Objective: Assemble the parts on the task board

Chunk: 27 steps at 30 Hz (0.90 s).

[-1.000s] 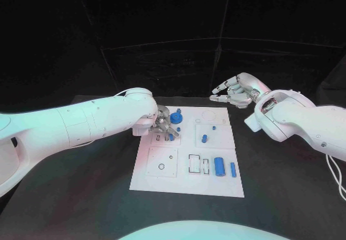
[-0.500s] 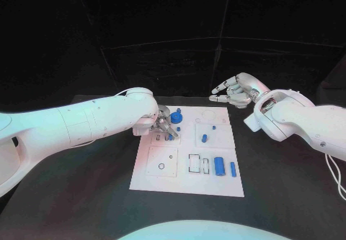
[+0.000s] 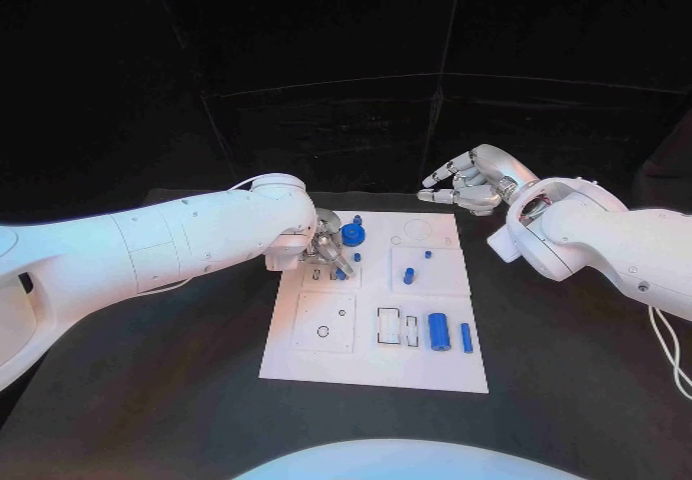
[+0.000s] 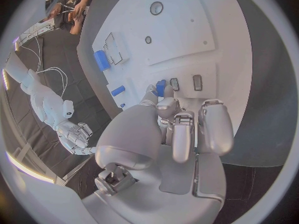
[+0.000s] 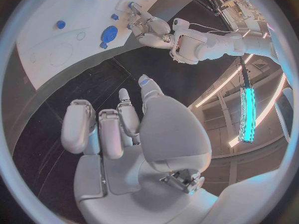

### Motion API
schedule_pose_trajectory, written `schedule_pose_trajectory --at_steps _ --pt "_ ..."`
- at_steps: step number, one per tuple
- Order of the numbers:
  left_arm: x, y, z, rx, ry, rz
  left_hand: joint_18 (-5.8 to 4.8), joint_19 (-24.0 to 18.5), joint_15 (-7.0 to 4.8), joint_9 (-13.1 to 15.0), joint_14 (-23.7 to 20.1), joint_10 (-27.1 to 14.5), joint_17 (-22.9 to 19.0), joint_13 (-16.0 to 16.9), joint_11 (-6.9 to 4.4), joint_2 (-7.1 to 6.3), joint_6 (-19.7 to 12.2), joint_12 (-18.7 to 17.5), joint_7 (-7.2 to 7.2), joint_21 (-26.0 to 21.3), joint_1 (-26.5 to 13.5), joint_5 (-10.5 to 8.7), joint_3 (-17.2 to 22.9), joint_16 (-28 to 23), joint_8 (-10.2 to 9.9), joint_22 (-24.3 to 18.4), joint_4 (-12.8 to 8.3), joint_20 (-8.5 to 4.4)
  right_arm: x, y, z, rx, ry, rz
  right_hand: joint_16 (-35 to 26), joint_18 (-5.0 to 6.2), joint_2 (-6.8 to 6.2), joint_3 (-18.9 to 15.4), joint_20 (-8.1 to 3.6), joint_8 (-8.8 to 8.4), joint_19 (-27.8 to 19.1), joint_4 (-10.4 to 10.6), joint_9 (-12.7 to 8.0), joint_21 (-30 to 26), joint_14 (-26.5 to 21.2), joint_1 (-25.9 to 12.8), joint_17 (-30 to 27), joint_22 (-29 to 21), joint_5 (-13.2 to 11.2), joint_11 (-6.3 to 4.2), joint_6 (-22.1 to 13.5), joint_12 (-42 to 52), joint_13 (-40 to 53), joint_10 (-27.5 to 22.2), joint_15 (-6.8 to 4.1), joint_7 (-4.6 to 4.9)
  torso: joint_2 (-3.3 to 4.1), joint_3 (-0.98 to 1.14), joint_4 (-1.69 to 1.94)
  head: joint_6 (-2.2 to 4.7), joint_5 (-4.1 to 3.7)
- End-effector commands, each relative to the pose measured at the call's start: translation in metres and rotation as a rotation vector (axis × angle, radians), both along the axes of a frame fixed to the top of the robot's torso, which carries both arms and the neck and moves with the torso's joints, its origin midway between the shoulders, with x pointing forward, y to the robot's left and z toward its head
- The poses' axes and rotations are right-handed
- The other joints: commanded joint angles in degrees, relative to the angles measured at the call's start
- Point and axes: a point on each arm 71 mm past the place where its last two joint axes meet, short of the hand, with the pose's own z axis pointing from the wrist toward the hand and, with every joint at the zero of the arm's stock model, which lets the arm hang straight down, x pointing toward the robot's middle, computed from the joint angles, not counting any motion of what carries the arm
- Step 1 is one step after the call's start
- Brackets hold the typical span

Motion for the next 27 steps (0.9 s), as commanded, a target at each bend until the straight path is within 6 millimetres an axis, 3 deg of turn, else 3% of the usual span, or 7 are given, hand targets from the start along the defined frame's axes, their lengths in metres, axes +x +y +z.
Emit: schedule_pose_trajectory --at_steps 1,4,5,10,14,24,27 --pt "-0.001 0.002 -0.001 -0.032 -0.005 0.033 -0.52 -0.3 -0.35 0.0 6.0 -0.4 15.1 -0.2 -0.07 -0.01 -0.5 -0.5 0.09 -0.1 0.7 1.21 7.6 0.2 -0.5 0.0 -4.9 -0.10 0.001 0.001 0.001 0.000 0.001 0.006 0.1 -0.39 0.27 -0.4 0.02 0.24 -0.1 -0.1 -0.1 -0.1 3.5 0.3 2.9 0.0 0.2 -0.26 0.0 0.0 0.0 0.1 -0.32 -0.15 0.00 0.00 0.08 0.00 0.02" --pt "-0.001 0.005 0.001 -0.072 -0.015 0.067 -0.57 -0.3 -0.12 0.3 6.0 -0.2 15.1 -0.3 0.10 -1.35 -0.6 -0.7 0.33 0.1 -0.5 3.50 12.8 0.2 -0.5 0.3 -6.2 0.06 0.001 0.001 0.001 -0.001 0.002 0.006 0.1 -0.40 0.29 -0.4 0.02 0.25 -0.1 -0.1 -0.1 -0.1 3.5 0.3 2.9 0.0 0.3 -0.26 0.0 -0.1 0.0 0.1 -0.32 -0.14 -0.02 0.01 0.12 0.02 0.01" --pt "-0.002 0.006 0.002 -0.093 -0.024 0.085 -0.56 -0.3 0.38 0.9 6.0 0.2 15.1 -0.6 -0.07 -4.22 -0.3 -0.9 1.31 0.1 -4.9 4.27 21.9 0.2 -0.1 0.5 -7.1 0.33 0.002 0.001 0.001 -0.001 0.002 0.005 0.1 -0.40 0.30 -0.4 0.01 0.27 -0.1 -0.1 -0.1 -0.1 3.5 0.3 2.9 0.0 0.4 -0.27 0.0 -0.1 0.0 0.1 -0.32 -0.14 -0.05 0.04 0.08 0.01 0.06" --pt "-0.004 0.011 0.004 -0.143 -0.042 0.125 -0.77 -0.3 0.06 1.7 6.0 0.7 15.1 -0.4 -0.24 -7.49 -0.3 -0.5 0.81 0.1 -8.8 3.77 31.3 0.2 0.6 0.7 -7.9 0.85 0.002 0.001 0.000 -0.002 0.003 0.004 0.1 -0.40 0.31 -0.4 0.01 0.28 -0.1 -0.1 -0.1 -0.1 3.5 0.3 2.9 0.0 0.5 -0.27 0.0 -0.1 0.0 0.1 -0.32 -0.14 -0.02 0.05 0.12 -0.02 0.16" --pt "-0.009 0.017 0.003 -0.187 -0.064 0.159 -0.45 -0.3 0.32 3.4 6.0 1.2 15.1 -0.6 0.34 -11.74 -0.5 -0.2 0.73 0.0 -14.2 3.28 42.3 0.2 2.3 0.6 -8.1 0.29 0.003 0.000 0.000 -0.003 0.004 0.002 0.1 -0.39 0.34 -0.5 0.01 0.30 -0.1 -0.1 -0.1 -0.1 3.5 0.3 2.9 -0.1 0.6 -0.27 -0.1 -0.1 0.0 0.1 -0.33 -0.14 -0.14 0.02 0.30 -0.20 0.24" --pt "-0.014 0.042 -0.001 -0.240 -0.127 0.246 -0.51 -0.3 -0.02 4.3 6.0 1.5 15.1 -0.5 0.28 -13.07 -0.6 0.0 0.38 -0.1 -15.3 3.21 45.4 0.2 3.1 0.5 -8.5 0.43 0.003 -0.001 0.000 -0.007 0.008 0.003 0.1 -0.39 0.38 -0.5 0.01 0.32 -0.1 -0.1 -0.1 -0.2 3.5 0.3 2.8 -0.1 0.7 -0.27 -0.1 -0.1 -0.1 0.1 -0.33 -0.13 -0.23 0.34 0.45 -0.47 0.32" --pt "-0.016 0.045 -0.004 -0.238 -0.127 0.253 -0.50 -0.3 -0.02 4.3 6.0 1.5 15.1 -0.5 0.27 -13.18 -0.6 0.0 0.37 -0.1 -15.4 3.19 45.6 0.2 3.2 0.5 -8.5 0.42 0.003 -0.001 0.000 -0.007 0.009 0.003 0.1 -0.39 0.38 -0.5 0.01 0.32 -0.1 -0.1 -0.1 -0.2 3.5 0.3 2.8 -0.1 0.7 -0.27 -0.1 -0.1 -0.1 0.1 -0.33 -0.13 -0.21 0.05 0.51 -0.52 0.31"
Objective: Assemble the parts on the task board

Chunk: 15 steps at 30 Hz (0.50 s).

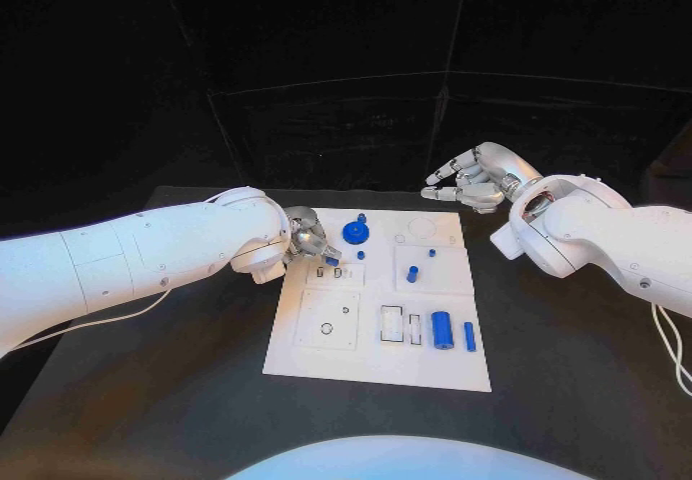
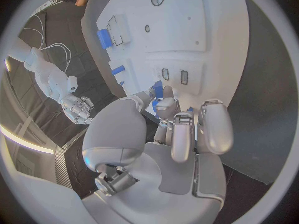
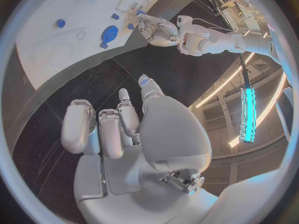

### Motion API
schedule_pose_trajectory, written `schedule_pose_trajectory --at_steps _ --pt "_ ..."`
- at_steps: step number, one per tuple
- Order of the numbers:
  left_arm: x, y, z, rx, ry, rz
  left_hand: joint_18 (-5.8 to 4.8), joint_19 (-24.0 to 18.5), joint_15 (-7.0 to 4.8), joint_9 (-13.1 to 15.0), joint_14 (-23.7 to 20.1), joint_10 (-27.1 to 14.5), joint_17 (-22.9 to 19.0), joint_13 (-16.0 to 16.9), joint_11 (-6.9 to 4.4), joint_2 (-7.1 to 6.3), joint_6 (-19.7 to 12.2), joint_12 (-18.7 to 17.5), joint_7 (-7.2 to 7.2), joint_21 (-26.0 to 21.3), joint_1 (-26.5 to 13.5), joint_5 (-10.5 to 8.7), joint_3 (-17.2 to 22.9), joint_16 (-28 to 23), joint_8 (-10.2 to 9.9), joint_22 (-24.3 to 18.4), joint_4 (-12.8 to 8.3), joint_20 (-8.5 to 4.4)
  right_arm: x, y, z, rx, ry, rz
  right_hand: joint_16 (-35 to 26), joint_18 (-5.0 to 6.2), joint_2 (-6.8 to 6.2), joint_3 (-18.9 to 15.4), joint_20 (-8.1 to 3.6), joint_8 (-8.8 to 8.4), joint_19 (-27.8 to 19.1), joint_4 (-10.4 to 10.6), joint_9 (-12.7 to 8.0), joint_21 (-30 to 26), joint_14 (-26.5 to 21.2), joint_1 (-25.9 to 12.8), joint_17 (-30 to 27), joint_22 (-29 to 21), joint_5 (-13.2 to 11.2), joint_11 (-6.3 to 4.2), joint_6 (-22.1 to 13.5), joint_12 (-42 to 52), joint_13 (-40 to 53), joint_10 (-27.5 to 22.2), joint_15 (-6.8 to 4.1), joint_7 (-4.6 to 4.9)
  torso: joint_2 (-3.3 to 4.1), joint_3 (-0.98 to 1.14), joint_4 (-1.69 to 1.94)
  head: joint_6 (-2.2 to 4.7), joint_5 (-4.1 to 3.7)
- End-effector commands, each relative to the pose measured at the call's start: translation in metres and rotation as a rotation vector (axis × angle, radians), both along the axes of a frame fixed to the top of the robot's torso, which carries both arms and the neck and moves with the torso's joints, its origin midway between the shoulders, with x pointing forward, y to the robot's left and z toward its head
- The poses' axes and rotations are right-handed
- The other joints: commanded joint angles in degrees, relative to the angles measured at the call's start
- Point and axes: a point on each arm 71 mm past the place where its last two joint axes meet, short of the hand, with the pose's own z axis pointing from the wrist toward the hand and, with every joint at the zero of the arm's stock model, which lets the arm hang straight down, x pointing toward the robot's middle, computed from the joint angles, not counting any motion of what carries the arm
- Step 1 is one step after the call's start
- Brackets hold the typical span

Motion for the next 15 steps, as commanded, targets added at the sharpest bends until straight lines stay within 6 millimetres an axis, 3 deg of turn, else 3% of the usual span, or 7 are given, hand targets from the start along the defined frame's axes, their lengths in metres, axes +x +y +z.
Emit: schedule_pose_trajectory --at_steps 1,15 --pt "0.000 -0.001 0.001 -0.039 -0.038 0.028 -0.51 0.1 -0.03 0.1 6.0 0.2 15.1 0.0 0.11 -0.04 -0.2 0.2 -0.39 -0.1 -0.4 -0.07 10.0 0.2 0.3 -0.1 -9.7 0.00 0.001 0.001 0.001 -0.001 0.002 0.008 0.1 -0.39 0.38 -0.3 0.00 0.32 -0.1 0.1 -0.1 -0.2 3.5 0.3 2.8 -0.1 0.2 -0.28 -0.1 -0.1 -0.1 0.1 -0.33 -0.14 0.01 -0.17 0.06 -0.12 -0.02" --pt "-0.005 -0.004 -0.011 0.023 -0.008 -0.017 -0.50 0.1 -0.03 0.2 6.0 0.2 15.1 -0.1 0.09 -0.22 -0.2 0.1 -0.42 -0.2 -0.4 -0.12 10.1 0.2 0.4 -0.1 -9.8 -0.01 0.001 0.003 0.001 -0.001 0.004 0.016 0.1 -0.38 0.49 -0.4 0.00 0.36 -0.2 0.2 -0.1 -0.2 3.5 0.3 2.8 -0.1 0.4 -0.27 -0.1 -0.2 -0.2 0.0 -0.33 -0.13 0.12 -0.12 -0.12 -0.31 0.03"
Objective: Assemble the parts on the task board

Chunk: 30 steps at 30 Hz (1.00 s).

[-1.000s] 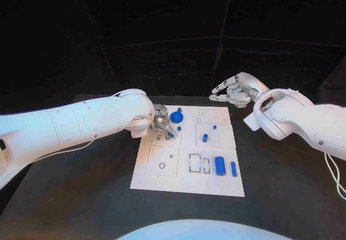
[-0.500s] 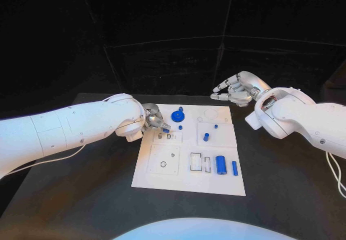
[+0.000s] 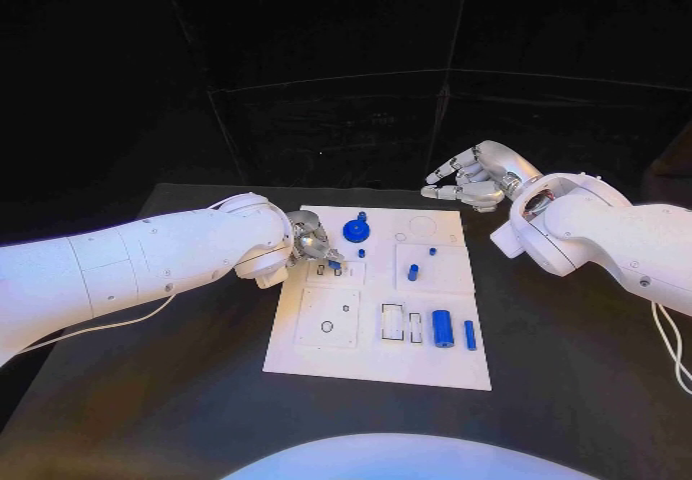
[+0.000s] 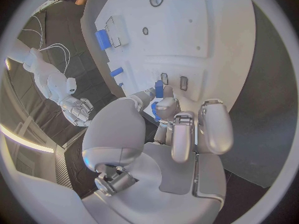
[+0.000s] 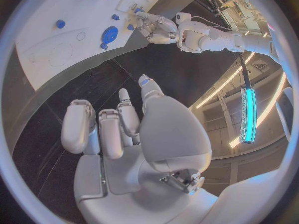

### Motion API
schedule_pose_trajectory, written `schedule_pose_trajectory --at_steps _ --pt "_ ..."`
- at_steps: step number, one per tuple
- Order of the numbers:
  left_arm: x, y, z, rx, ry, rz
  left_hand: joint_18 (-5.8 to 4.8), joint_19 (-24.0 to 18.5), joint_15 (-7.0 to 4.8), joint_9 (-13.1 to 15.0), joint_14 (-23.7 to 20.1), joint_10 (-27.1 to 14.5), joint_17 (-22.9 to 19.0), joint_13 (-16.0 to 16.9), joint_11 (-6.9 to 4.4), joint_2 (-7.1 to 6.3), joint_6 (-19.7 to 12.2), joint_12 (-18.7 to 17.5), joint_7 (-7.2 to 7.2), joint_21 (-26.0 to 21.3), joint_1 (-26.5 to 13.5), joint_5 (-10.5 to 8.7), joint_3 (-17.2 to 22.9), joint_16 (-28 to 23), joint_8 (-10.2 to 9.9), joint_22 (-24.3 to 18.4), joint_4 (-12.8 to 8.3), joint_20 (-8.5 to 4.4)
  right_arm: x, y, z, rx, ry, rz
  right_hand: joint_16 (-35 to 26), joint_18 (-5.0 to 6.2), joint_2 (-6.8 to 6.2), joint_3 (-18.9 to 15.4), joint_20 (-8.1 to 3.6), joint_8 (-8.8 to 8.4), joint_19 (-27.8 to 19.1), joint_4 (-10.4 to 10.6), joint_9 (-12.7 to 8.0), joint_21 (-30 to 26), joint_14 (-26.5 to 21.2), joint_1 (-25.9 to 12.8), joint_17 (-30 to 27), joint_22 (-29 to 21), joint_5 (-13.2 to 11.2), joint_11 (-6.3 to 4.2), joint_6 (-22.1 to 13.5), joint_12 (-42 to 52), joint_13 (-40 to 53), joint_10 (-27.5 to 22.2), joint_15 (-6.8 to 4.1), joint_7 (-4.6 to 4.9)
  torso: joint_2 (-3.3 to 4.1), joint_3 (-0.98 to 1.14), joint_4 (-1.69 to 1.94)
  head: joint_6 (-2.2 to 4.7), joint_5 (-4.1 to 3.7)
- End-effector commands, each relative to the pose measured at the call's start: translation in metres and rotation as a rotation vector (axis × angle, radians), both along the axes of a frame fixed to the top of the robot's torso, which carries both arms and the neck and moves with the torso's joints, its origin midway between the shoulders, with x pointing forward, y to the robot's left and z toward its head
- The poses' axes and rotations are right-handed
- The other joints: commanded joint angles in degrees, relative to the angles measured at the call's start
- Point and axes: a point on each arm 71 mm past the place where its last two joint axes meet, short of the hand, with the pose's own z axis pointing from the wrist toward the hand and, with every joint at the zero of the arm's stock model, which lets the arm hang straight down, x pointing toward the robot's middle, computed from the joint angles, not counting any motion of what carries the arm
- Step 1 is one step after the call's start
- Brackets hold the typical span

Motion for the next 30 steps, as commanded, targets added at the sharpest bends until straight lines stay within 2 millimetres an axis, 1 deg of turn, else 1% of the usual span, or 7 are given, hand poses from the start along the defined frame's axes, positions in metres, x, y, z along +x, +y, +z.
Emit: schedule_pose_trajectory --at_steps 1,4,6,13,20,27,30 --pt "0.0001 -0.0011 -0.0003 0.029 -0.003 -0.028 -0.50 0.1 -0.04 0.1 6.0 0.2 15.1 0.0 0.09 0.28 0.0 0.1 -0.28 -0.2 0.1 0.08 9.4 0.2 0.4 0.0 -9.1 -0.01 0.0002 0.0015 0.0013 0.000 -0.001 0.011 0.1 -0.38 0.47 -0.2 0.00 0.36 -0.2 0.0 -0.1 -0.2 3.5 0.3 2.8 0.0 0.2 -0.27 -0.1 -0.2 -0.1 0.0 -0.33 -0.13 0.03 0.02 0.02 -0.14 -0.18" --pt "0.0001 -0.0018 -0.0012 0.044 0.000 -0.039 -0.51 0.1 -0.04 0.1 6.0 0.2 15.1 0.0 0.08 0.26 0.0 0.1 -0.28 -0.1 0.1 0.08 9.5 0.2 0.4 0.0 -9.1 -0.01 0.0004 0.0016 0.0012 0.000 -0.001 0.011 0.1 -0.38 0.47 -0.2 0.00 0.36 -0.2 0.0 -0.1 -0.2 3.5 0.3 2.8 0.0 0.2 -0.27 -0.1 -0.2 -0.1 0.0 -0.33 -0.13 0.01 0.01 0.12 -0.25 -0.20" --pt "0.0001 -0.0023 -0.0018 0.050 0.005 -0.046 -0.49 0.1 -0.04 0.1 6.0 0.2 15.1 0.0 0.07 0.19 -0.1 0.1 -0.29 -0.2 0.1 0.07 9.5 0.2 0.4 -0.1 -9.1 -0.01 0.0005 0.0018 0.0012 -0.001 -0.002 0.011 0.1 -0.38 0.47 -0.2 0.00 0.36 -0.2 0.0 -0.1 -0.2 3.5 0.3 2.8 0.0 0.2 -0.27 -0.1 -0.2 -0.1 0.0 -0.33 -0.13 0.00 0.04 0.11 -0.26 -0.19" --pt "0.0008 -0.0053 -0.0035 0.064 0.021 -0.064 -0.50 0.1 -0.05 0.1 6.0 0.3 15.1 0.0 0.06 0.09 -0.1 0.2 -0.30 -0.2 0.1 0.05 9.6 0.2 0.4 0.0 -9.2 -0.02 0.0005 0.0024 0.0012 -0.001 -0.002 0.012 0.1 -0.38 0.47 -0.2 0.00 0.36 -0.2 0.0 -0.1 -0.2 3.5 0.3 2.8 0.0 0.2 -0.27 -0.1 -0.2 -0.1 0.0 -0.33 -0.13 -0.01 0.01 0.06 -0.31 -0.18" --pt "0.0029 -0.0084 -0.0064 0.071 0.028 -0.068 -0.51 0.1 -0.05 0.2 6.0 0.3 15.1 0.1 0.05 -0.04 -0.1 0.2 -0.31 -0.2 0.1 0.03 9.6 0.2 0.5 0.0 -9.2 -0.02 0.0010 0.0022 0.0011 -0.001 -0.002 0.011 0.1 -0.38 0.47 -0.2 0.00 0.36 -0.2 0.0 -0.1 -0.2 3.5 0.3 2.8 0.0 0.2 -0.27 -0.1 -0.2 -0.1 0.0 -0.33 -0.13 -0.04 0.00 0.12 -0.21 -0.13" --pt "0.0044 -0.0077 -0.0085 0.077 0.035 -0.066 -0.51 0.1 -0.05 0.2 6.0 0.3 15.1 0.1 0.05 -0.12 -0.1 0.2 -0.32 -0.2 0.0 0.02 9.7 0.2 0.5 0.0 -9.2 -0.02 0.0011 0.0021 0.0010 -0.002 -0.001 0.012 0.0 -0.35 0.62 -0.2 0.00 0.39 -0.2 0.0 -0.1 -0.3 3.5 0.3 2.7 -0.1 0.3 -0.27 -0.1 -0.3 -0.2 0.0 -0.33 -0.13 -0.05 0.06 0.15 -0.11 0.00" --pt "0.0046 -0.0070 -0.0090 0.079 0.038 -0.066 -0.49 0.1 -0.06 0.2 6.0 0.3 15.1 0.1 0.05 -0.13 -0.1 0.2 -0.32 -0.2 0.0 0.01 9.7 0.2 0.5 -0.1 -9.2 -0.02 0.0012 0.0023 0.0009 -0.002 0.000 0.012 0.0 -0.35 0.62 -0.2 0.00 0.39 -0.2 0.0 -0.1 -0.3 3.5 0.3 2.7 -0.1 0.3 -0.27 -0.1 -0.3 -0.2 0.0 -0.33 -0.13 -0.03 0.03 0.08 -0.11 0.01"
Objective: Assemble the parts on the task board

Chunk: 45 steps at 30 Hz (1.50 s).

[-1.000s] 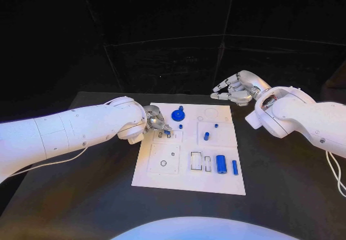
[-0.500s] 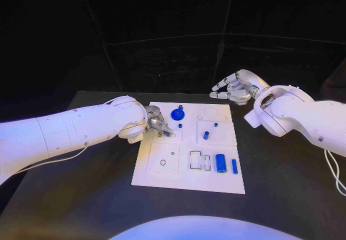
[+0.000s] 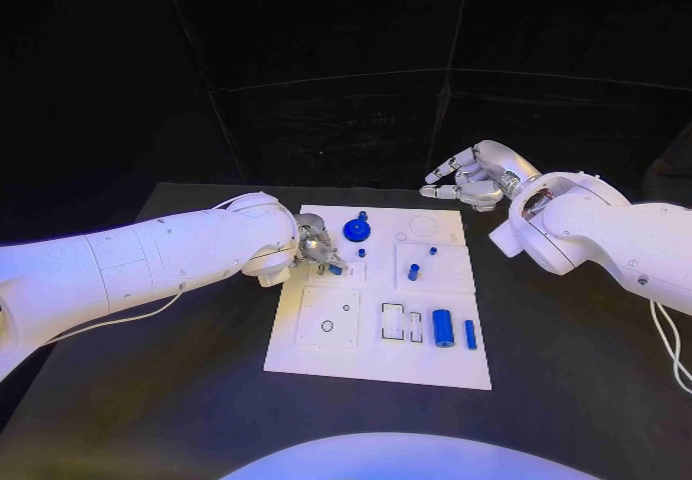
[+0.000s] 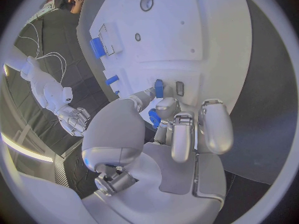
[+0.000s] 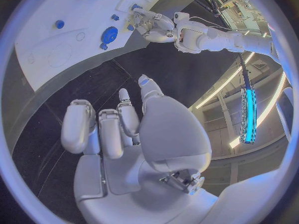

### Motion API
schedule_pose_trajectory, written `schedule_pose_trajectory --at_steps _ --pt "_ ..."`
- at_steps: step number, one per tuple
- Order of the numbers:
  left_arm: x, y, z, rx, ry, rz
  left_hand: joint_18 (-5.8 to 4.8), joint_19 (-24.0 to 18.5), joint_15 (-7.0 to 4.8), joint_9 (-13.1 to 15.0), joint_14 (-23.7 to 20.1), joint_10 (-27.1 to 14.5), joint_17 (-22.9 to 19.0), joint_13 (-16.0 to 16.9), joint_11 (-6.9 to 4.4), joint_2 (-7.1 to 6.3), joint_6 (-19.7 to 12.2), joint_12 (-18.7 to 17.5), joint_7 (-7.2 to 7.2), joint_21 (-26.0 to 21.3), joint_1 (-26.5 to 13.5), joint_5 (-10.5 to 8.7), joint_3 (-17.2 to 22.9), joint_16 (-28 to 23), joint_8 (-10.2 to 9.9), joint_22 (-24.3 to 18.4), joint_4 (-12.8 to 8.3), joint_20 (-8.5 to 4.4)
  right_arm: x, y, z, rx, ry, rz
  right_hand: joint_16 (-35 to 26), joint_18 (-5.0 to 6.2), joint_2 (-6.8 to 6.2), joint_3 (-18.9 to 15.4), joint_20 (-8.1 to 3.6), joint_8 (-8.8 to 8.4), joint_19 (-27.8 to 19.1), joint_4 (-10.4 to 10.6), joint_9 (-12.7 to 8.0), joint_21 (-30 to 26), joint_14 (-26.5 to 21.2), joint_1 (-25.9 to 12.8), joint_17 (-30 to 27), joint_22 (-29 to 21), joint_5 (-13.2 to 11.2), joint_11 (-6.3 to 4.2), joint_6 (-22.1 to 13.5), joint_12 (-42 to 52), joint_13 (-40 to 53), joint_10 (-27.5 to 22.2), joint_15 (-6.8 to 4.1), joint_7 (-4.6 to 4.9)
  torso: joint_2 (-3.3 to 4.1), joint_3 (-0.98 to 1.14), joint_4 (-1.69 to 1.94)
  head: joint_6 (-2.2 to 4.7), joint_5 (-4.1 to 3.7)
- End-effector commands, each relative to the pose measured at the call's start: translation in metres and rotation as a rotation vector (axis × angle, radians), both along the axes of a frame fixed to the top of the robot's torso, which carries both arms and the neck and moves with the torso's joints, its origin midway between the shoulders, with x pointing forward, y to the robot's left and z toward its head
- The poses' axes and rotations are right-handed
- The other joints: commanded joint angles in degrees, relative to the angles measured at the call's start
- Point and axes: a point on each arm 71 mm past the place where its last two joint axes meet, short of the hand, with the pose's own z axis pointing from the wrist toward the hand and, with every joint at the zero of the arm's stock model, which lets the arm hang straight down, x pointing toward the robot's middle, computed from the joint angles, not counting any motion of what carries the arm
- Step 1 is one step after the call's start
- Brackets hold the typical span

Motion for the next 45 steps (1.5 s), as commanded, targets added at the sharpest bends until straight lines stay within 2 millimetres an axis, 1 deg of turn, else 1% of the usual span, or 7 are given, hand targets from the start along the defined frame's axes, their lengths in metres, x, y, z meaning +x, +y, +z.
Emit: schedule_pose_trajectory --at_steps 1,8,15,20,26,31,45 --pt "-0.0004 0.0010 -0.0017 0.018 0.013 -0.013 -0.49 0.1 -0.06 0.0 6.0 0.4 15.1 0.0 0.00 0.12 -0.1 0.2 -0.34 -0.2 0.3 0.19 8.8 0.2 0.3 -0.1 -8.4 -0.02 0.0001 0.0014 0.0014 0.000 -0.002 0.010 0.0 -0.35 0.41 -0.2 0.00 0.40 -0.2 0.0 -0.1 -0.3 3.5 0.1 2.7 -0.1 0.3 -0.27 -0.1 -0.3 0.0 0.0 -0.33 -0.13 0.02 0.00 -0.04 -0.01 0.01" --pt "-0.0018 0.0002 -0.0023 0.022 0.023 -0.022 -0.49 0.0 -0.06 0.0 6.0 0.4 15.1 0.0 0.00 0.07 -0.1 0.2 -0.34 -0.2 0.3 0.17 8.8 0.2 0.3 -0.1 -8.4 -0.02 0.0002 0.0017 0.0013 -0.005 -0.004 0.012 0.0 -0.35 0.41 -0.2 0.00 0.40 -0.2 0.0 -0.1 -0.3 3.5 0.1 2.7 -0.1 0.3 -0.27 -0.1 -0.3 0.0 0.0 -0.33 -0.13 0.06 -0.04 -0.08 -0.13 0.04" --pt "-0.0024 -0.0013 -0.0025 0.021 0.026 -0.027 -0.57 0.2 -0.17 0.3 6.0 0.7 15.1 0.4 -0.19 -0.78 0.4 0.6 -0.64 0.1 -0.4 0.08 8.9 0.2 0.8 0.4 -8.2 -0.10 0.0004 0.0021 0.0012 -0.006 -0.004 0.013 0.0 -0.36 0.46 -0.3 -0.01 0.41 -0.2 0.1 -0.1 -0.3 3.5 0.1 2.7 0.0 0.4 -0.27 -0.1 -0.3 0.0 0.0 -0.33 -0.13 0.05 -0.02 -0.06 -0.23 0.05" --pt "-0.0017 -0.0021 -0.0025 0.021 0.024 -0.026 -0.65 0.4 -0.58 0.6 6.0 1.2 15.1 0.9 -0.67 -1.82 1.6 1.2 -1.30 0.3 -2.9 -0.16 6.8 0.2 1.4 0.9 -6.5 -0.43 0.0004 0.0021 0.0014 -0.010 -0.008 0.014 0.0 -0.36 0.55 -0.4 -0.01 0.47 -0.2 0.2 -0.1 -0.3 3.5 0.0 2.7 0.0 0.3 -0.25 -0.1 -0.3 0.0 0.0 -0.33 -0.12 0.05 -0.01 -0.07 -0.24 0.03" --pt "0.0001 -0.0035 -0.0027 0.022 0.022 -0.024 -0.73 0.5 -0.73 0.7 6.0 1.4 15.1 1.2 -0.85 -2.14 2.1 1.6 -1.49 0.5 -4.2 -0.24 4.8 0.2 1.6 1.3 -5.2 -0.60 0.0004 0.0026 0.0015 -0.011 -0.010 0.015 0.0 -0.35 0.57 -0.5 -0.01 0.49 -0.2 0.3 -0.1 -0.3 3.5 -0.1 2.7 -0.1 0.3 -0.25 -0.2 -0.3 0.0 0.0 -0.33 -0.11 0.06 0.01 -0.11 -0.26 -0.01" --pt "0.0010 -0.0050 -0.0028 0.022 0.023 -0.026 -0.79 0.6 -0.83 0.9 6.0 1.7 15.1 1.8 -0.94 -2.13 2.8 2.2 -1.61 0.7 -6.6 -0.28 2.0 0.2 2.1 1.6 -2.9 -0.71 0.0004 0.0025 0.0015 -0.012 -0.011 0.015 0.0 -0.35 0.57 -0.5 -0.01 0.49 -0.2 0.3 -0.1 -0.3 3.5 -0.1 2.7 -0.1 0.3 -0.25 -0.2 -0.3 0.0 0.0 -0.33 -0.11 0.05 0.01 -0.13 -0.28 -0.09" --pt "0.0029 -0.0057 -0.0035 0.027 0.026 -0.026 -0.90 0.9 -0.97 1.4 6.0 2.1 15.1 2.7 -1.08 -1.87 3.3 3.2 -1.78 1.0 -9.3 -0.34 -3.9 0.2 2.9 2.3 0.4 -0.89 0.0006 0.0027 0.0014 -0.012 -0.011 0.015 0.0 -0.36 0.59 -0.6 0.00 0.53 -0.2 0.4 -0.1 -0.3 3.5 -0.3 2.8 -0.1 0.2 -0.24 -0.2 -0.3 -0.1 0.0 -0.32 -0.12 0.04 0.01 -0.10 -0.44 -0.28"
